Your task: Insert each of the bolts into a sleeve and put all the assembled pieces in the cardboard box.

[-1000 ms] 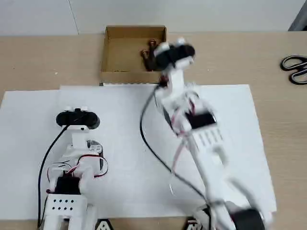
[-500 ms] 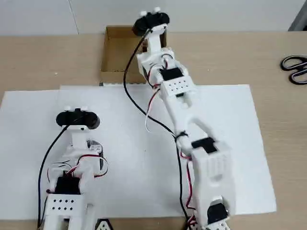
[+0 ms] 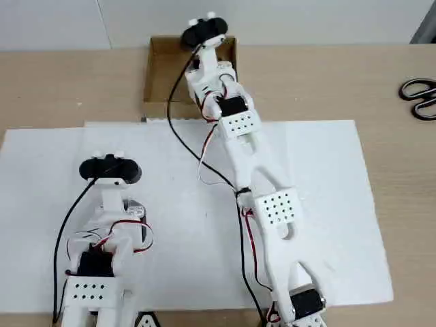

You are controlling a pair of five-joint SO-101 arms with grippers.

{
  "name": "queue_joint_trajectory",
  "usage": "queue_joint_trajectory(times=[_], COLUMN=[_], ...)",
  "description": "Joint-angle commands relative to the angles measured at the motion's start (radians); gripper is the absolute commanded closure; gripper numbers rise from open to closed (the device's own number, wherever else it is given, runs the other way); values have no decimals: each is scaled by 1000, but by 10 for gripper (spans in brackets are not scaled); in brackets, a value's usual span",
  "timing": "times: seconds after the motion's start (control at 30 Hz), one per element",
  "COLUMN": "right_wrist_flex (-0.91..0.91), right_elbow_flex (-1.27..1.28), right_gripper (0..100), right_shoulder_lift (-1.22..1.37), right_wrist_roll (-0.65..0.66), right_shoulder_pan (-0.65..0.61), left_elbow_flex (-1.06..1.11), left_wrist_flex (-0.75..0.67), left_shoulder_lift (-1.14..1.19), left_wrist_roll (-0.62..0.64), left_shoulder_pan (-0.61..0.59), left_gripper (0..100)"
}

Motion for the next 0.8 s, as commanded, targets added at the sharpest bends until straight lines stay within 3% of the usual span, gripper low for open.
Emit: queue_joint_trajectory(times=[0.0, 0.27, 0.77], right_wrist_flex=[47, 196, 302], right_elbow_flex=[-143, -226, -371], right_gripper=[993, 809, 832], right_shoulder_lift=[-5, 5, 12], right_wrist_roll=[58, 104, 101], right_shoulder_pan=[-10, -15, -16], left_elbow_flex=[-4, -4, -4], left_wrist_flex=[-23, -23, -23], left_shoulder_lift=[-11, -11, -11], left_wrist_roll=[-2, -2, -2], left_shoulder_pan=[-5, -5, -6], left_gripper=[994, 994, 994])
